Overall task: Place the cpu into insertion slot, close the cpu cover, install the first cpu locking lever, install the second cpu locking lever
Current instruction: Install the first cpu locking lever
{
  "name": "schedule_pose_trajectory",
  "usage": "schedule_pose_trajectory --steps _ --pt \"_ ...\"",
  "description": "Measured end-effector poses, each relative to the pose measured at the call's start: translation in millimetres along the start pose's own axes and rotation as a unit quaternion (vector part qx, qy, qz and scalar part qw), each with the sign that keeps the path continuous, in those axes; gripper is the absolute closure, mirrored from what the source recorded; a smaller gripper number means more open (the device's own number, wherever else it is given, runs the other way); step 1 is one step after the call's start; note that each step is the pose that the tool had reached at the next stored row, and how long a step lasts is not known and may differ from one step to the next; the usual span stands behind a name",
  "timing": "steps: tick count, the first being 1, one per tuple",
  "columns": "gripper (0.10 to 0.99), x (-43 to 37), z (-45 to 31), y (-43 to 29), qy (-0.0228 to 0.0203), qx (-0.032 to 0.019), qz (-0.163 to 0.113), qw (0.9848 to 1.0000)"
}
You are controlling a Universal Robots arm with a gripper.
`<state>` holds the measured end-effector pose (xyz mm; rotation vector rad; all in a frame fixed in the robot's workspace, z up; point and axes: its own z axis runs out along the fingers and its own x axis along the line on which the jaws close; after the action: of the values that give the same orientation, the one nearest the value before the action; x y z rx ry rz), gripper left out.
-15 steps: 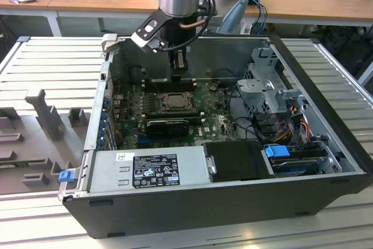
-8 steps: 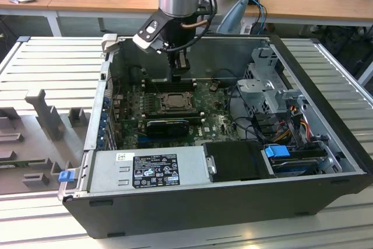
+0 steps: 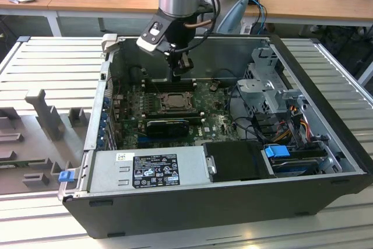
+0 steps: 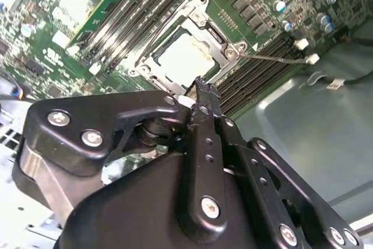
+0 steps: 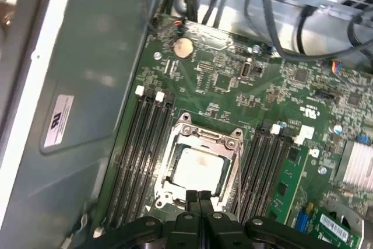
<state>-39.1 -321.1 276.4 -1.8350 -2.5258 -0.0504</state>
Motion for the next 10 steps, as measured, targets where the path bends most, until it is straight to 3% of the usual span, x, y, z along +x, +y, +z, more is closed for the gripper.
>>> schedule_pose_trajectory --steps 3,7,10 --pt "0.98 0.0 0.1 0.0 0.0004 0.0009 -0.028 0.9996" --pt "0.98 0.0 0.3 0.0 0.0011 0.0024 -0.07 0.9976" --pt "0.98 0.0 0.3 0.0 0.0018 0.0042 -0.122 0.9925"
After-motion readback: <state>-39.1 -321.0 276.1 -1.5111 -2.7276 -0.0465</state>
